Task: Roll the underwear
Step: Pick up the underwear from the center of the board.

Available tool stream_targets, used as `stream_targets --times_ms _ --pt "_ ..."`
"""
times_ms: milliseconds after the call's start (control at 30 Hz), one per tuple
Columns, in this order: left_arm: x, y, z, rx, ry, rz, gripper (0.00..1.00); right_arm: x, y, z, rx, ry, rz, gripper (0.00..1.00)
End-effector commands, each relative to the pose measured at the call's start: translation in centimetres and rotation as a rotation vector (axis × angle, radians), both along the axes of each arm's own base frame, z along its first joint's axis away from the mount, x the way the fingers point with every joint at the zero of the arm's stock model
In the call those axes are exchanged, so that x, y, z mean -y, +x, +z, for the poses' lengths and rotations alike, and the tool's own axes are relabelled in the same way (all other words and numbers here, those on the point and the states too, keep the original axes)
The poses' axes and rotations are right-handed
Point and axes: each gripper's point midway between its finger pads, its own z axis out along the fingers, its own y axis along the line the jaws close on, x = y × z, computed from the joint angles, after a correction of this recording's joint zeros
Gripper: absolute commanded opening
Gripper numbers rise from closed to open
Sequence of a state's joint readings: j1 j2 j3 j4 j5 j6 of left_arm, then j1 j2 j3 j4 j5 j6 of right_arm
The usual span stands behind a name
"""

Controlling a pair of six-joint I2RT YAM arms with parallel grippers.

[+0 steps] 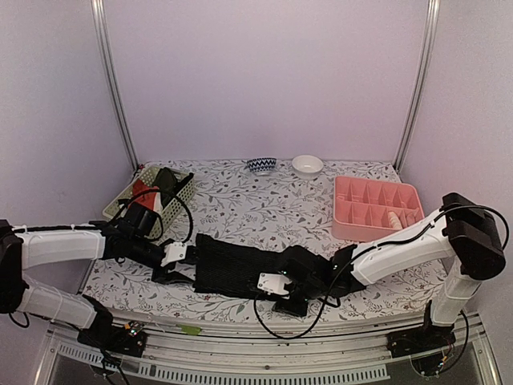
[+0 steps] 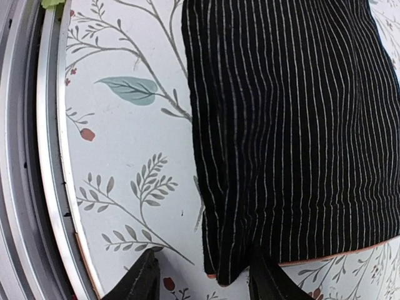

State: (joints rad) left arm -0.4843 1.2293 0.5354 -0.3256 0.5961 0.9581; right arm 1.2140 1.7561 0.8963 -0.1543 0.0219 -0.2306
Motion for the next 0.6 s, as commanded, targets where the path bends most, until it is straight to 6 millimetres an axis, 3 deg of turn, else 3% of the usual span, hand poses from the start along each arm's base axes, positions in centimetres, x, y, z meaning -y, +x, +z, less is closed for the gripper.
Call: stream_targets --times_ms 0,300,567 --pt "0.0 0.0 -0.6 0.003 0.016 -0.009 0.52 0.5 0.3 -2.2 0.023 -0.087 0.007 0.44" --pt "-0.1 -0.6 -1.1 0.036 0.042 -0.075 0.43 1.9 0.2 -3.5 0.012 -0.161 -0.026 0.02" --pt "1.1 -1.0 -3.6 0.06 0.122 -0.115 0.37 1.3 0.3 -1.9 0.013 -0.114 -0.041 0.0"
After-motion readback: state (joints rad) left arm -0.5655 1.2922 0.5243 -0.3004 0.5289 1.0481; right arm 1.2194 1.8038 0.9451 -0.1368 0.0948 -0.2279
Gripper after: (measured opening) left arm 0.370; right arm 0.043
